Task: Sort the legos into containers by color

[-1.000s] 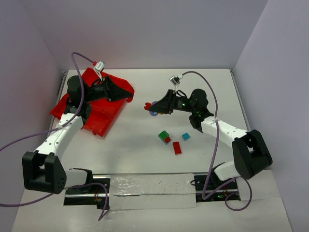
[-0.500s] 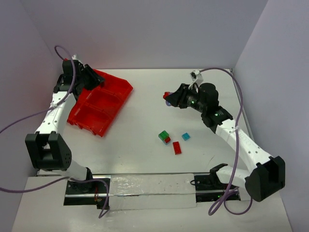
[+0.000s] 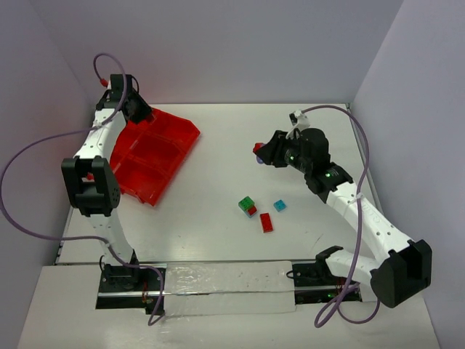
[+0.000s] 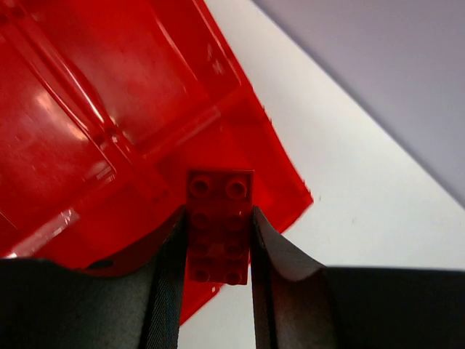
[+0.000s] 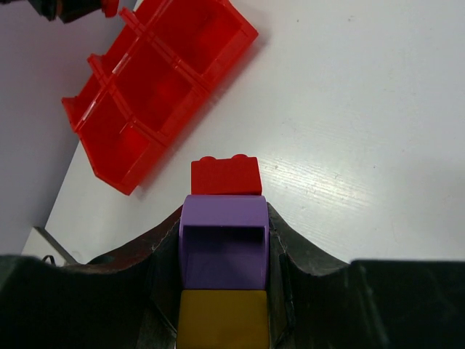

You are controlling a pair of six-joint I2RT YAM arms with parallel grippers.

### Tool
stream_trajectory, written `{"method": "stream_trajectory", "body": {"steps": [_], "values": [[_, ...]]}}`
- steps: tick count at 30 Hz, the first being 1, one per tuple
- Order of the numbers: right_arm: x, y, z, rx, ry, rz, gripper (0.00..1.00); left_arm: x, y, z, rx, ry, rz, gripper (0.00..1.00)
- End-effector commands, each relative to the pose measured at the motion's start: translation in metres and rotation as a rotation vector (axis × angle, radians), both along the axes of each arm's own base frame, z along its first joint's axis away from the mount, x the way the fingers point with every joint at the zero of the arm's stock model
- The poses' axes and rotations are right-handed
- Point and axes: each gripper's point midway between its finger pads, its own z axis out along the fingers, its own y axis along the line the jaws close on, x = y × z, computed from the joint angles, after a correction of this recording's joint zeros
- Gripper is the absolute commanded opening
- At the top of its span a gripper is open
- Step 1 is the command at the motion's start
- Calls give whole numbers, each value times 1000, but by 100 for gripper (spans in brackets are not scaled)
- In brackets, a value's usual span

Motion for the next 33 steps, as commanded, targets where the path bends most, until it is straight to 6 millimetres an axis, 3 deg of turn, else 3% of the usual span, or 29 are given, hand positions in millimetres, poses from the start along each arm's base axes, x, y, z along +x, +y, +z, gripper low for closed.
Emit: {"method": "stream_trajectory", "body": {"steps": [1, 9, 19, 33], "values": [[0, -6, 30, 15, -123, -17, 0, 11, 22, 15, 55, -26, 111, 0], [7, -4, 32, 0, -126, -13, 0, 42, 32, 2, 59, -33, 108, 0], [12, -2, 30, -1, -125, -14, 0, 74, 61, -20, 93, -25, 119, 0], [16, 2, 26, 4, -112, -4, 0, 87, 68, -44, 105, -4, 96, 0]]}}
